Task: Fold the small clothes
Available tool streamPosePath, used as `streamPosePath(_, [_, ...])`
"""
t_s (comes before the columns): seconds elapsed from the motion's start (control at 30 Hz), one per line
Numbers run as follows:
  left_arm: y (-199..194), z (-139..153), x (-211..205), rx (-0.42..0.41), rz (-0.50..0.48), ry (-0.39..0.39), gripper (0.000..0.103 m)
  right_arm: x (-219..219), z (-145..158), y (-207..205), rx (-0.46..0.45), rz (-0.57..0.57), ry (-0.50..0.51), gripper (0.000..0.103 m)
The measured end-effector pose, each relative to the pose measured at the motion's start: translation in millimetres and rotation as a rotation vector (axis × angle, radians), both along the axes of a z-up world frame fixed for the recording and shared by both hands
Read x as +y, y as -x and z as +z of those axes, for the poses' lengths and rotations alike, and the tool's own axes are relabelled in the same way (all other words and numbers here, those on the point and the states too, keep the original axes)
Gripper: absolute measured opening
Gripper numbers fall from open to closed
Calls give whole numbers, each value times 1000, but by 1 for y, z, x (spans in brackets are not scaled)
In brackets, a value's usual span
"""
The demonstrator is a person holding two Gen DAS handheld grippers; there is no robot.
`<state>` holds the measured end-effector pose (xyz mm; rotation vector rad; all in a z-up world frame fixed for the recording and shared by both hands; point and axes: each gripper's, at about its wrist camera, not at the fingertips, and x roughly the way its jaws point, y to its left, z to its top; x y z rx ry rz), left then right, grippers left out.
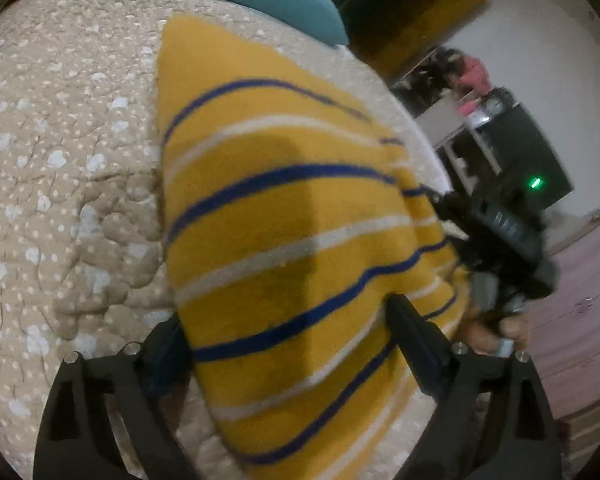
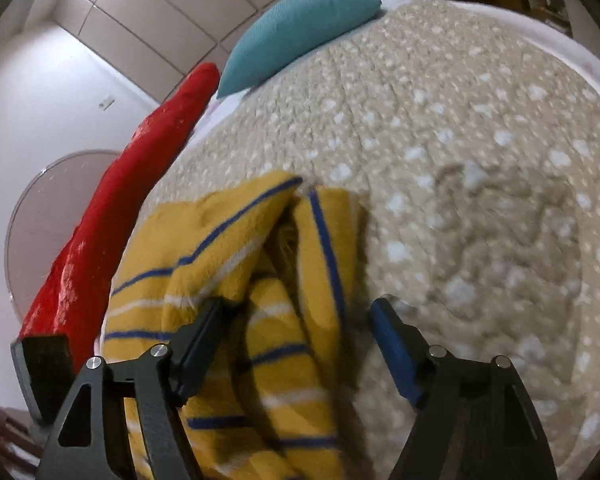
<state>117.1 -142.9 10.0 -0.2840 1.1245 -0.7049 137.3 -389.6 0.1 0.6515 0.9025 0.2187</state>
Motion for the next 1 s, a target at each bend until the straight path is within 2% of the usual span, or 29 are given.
streamPosePath(0.03, [0, 5, 1, -3, 2, -5, 69, 4, -1, -4, 13, 22, -43, 41])
streamPosePath(0.07, [-2, 10, 4, 3, 6, 3, 54, 7, 0, -6, 22, 28, -74, 34])
streamPosePath(0.13, [-5, 31, 17, -12, 15, 41, 45, 16, 15, -8, -2, 29, -53, 29])
streamPosePath(0.23, [-9, 65, 30, -84, 37, 54, 44, 22, 46, -2, -102, 57, -75, 25])
streamPosePath(0.3, [-16, 77, 38, -103, 50, 55, 46, 24, 59, 2, -155, 58, -70, 25])
streamPosePath(0.33, [-18, 77, 40, -107, 64, 29, 49, 25, 59, 2, -164, 63, -67, 25])
streamPosePath(0.4, [-13, 66, 40, -111, 96, -59, 57, 24, 45, 0, -126, 51, -66, 30])
streamPosePath(0.47, [-7, 36, 34, -70, 100, -211, 67, 20, 18, -1, -29, 4, -22, 34])
streamPosePath(0.53, [1, 10, 37, -22, 96, -274, 72, 12, 0, 5, 23, -25, -36, 41])
streamPosePath(0.6, [15, 5, 48, -49, 105, -227, 73, 1, -6, 18, 16, -52, -82, 44])
streamPosePath(0.7, [30, 10, 59, -66, 122, -231, 73, -9, 15, 38, -18, -112, -4, 46])
streamPosePath(0.77, [40, 12, 66, -74, 143, -235, 73, -10, 33, 46, -63, -120, 1, 46])
streamPosePath(0.9, [71, 24, 70, -146, 186, -258, 73, 26, 70, 52, -160, -18, -12, 43])
streamPosePath(1.0, [83, 29, 69, -159, 198, -260, 73, 67, 75, 45, -162, 44, 110, 43])
